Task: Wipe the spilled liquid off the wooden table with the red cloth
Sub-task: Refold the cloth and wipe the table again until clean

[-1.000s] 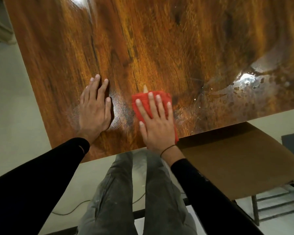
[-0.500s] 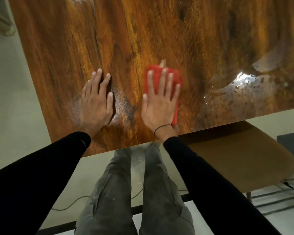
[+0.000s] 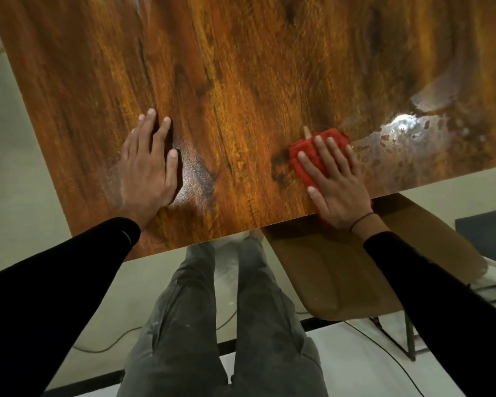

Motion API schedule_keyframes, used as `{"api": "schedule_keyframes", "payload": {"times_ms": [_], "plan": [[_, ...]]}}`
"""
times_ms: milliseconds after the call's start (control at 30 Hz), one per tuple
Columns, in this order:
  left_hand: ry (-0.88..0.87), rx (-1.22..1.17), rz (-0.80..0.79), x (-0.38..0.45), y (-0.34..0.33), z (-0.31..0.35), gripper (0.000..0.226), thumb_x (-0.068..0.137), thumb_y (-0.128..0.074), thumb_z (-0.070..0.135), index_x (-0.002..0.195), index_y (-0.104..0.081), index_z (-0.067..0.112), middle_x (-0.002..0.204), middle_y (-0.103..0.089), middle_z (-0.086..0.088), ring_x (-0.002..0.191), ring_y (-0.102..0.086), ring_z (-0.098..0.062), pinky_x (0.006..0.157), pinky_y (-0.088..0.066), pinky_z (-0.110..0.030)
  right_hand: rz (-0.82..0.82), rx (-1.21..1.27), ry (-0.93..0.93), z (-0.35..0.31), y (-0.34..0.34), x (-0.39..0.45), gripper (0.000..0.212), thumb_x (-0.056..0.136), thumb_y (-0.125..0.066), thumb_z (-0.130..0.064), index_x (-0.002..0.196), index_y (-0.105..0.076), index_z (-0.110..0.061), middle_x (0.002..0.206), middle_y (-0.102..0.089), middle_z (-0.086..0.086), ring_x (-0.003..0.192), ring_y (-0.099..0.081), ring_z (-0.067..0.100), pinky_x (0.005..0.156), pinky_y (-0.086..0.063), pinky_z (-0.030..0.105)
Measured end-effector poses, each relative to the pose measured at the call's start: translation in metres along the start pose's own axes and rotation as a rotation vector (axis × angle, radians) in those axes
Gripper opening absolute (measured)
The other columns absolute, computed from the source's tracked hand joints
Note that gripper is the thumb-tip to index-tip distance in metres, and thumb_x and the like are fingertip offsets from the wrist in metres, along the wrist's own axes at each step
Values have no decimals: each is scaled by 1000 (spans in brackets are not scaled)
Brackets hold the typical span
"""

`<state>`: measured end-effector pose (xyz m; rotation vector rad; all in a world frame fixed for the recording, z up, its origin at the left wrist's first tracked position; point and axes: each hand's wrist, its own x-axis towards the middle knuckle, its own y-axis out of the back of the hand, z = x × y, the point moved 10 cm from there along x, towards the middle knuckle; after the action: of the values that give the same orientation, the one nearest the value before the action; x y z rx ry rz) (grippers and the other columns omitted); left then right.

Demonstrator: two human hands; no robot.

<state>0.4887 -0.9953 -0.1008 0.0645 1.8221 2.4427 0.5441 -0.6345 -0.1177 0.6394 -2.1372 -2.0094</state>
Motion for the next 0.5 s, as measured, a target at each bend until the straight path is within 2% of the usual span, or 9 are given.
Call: {"api": "schedule_keyframes", "payload": {"times_ms": [333, 400, 500], "plan": [[-1, -5, -10, -1, -2, -2, 59, 119, -33, 41, 172, -29, 16, 183, -19, -11, 171, -15, -28, 137, -14, -47, 88, 83, -273, 20, 11, 13, 71, 117, -34, -49, 182, -18, -27, 190, -8, 13, 177, -7, 35, 140, -7, 65], [-44, -16, -23, -4, 0, 6, 57, 119, -30, 42, 169, -33, 15, 183, -19, -11, 170, -18, -29, 137, -14, -46, 122, 105, -426, 24, 16, 23, 71, 118, -34, -48, 182, -19, -25, 190, -9, 15, 176, -8, 37, 140, -7, 64], [-105, -77, -88, -9, -6, 51, 57, 118, -37, 39, 167, -38, 11, 182, -21, -14, 170, -18, -30, 138, -9, -45, 178, 119, -709, 22, 23, 44, 73, 117, -29, -49, 183, -15, -22, 189, -8, 17, 176, -9, 40, 140, -8, 65]]}}
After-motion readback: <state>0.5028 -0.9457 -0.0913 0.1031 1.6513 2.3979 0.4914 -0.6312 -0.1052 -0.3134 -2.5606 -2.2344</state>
